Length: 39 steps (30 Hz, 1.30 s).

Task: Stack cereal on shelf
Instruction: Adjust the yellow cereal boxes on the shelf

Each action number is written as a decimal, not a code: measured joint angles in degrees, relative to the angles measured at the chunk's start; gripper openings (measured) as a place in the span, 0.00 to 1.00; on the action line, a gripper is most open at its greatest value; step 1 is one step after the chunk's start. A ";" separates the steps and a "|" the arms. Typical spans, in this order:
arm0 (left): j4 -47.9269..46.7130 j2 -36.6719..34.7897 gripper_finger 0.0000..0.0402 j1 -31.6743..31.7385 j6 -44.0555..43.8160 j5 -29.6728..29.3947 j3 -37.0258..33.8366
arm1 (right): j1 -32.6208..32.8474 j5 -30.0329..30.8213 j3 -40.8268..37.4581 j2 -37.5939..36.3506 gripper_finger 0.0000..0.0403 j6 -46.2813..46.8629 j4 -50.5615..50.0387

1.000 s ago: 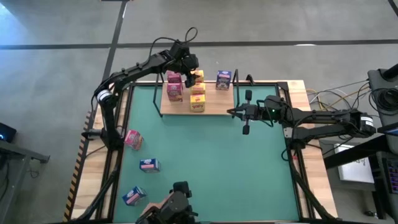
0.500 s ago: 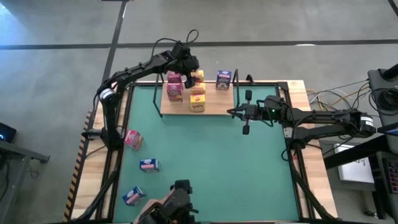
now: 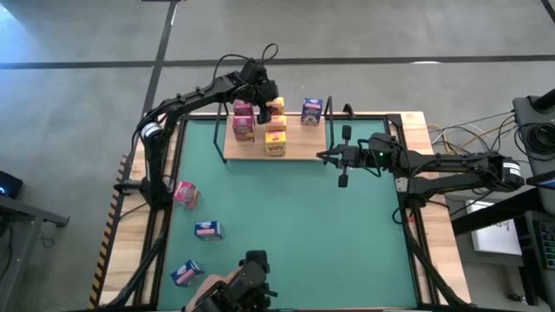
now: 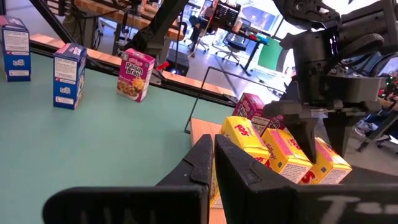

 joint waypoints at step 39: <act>-1.36 -0.18 0.57 -0.02 1.47 1.40 0.00 | -0.02 0.02 0.00 0.00 0.02 0.19 -0.01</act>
